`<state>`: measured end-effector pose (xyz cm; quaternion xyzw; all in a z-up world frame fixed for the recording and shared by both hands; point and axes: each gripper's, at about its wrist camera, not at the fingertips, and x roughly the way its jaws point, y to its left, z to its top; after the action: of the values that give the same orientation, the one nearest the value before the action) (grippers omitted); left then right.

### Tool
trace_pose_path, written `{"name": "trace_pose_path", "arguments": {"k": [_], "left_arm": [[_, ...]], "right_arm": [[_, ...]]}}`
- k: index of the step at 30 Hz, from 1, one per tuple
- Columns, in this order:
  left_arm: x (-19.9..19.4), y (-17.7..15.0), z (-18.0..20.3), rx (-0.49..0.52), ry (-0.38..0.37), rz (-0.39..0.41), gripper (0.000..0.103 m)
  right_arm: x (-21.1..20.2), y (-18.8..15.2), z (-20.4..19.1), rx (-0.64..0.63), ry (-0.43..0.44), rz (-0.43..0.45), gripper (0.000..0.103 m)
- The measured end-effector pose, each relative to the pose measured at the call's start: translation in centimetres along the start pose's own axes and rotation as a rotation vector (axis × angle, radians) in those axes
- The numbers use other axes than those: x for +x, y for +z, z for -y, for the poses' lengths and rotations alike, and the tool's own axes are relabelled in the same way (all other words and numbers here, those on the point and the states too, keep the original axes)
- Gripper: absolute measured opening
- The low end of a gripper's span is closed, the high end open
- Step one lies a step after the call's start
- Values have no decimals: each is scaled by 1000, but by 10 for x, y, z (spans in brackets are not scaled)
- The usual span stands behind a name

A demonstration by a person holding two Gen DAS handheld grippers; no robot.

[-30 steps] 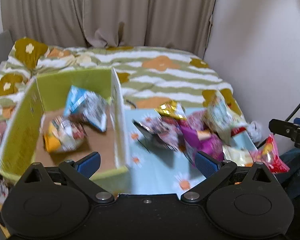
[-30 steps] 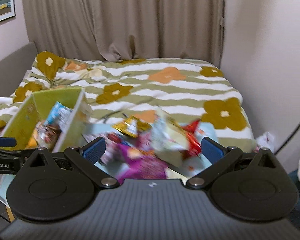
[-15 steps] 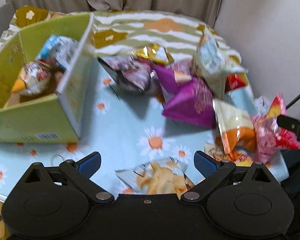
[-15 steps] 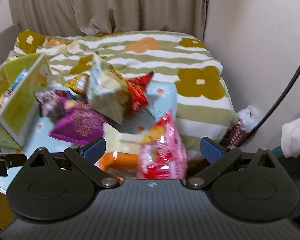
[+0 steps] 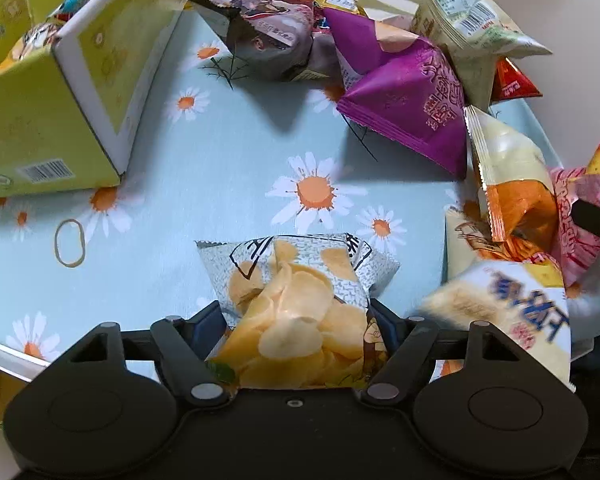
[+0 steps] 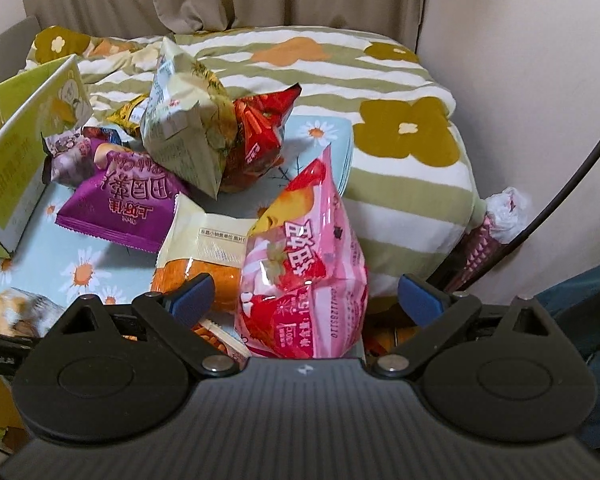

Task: Organize snacks
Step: 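Return left tool to pile and grasp potato-chip bag while right tool grasps pink bag, then carry potato-chip bag and pink bag into the box and release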

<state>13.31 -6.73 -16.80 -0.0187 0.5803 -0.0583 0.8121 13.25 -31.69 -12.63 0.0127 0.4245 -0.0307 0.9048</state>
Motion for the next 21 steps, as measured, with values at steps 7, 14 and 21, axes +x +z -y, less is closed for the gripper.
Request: {"name": "trace_pose_path", "arguments": {"k": [7, 14, 21], "left_arm": [[0, 3, -2, 12, -1, 21, 75], [-5, 3, -5, 8, 18, 35, 74], [-15, 2, -5, 18, 21, 64, 72]], "right_arm": [[11, -3, -5, -6, 9, -19, 103], [20, -5, -7, -9, -5, -36, 95], [19, -7, -3, -10, -21, -30, 83]]}}
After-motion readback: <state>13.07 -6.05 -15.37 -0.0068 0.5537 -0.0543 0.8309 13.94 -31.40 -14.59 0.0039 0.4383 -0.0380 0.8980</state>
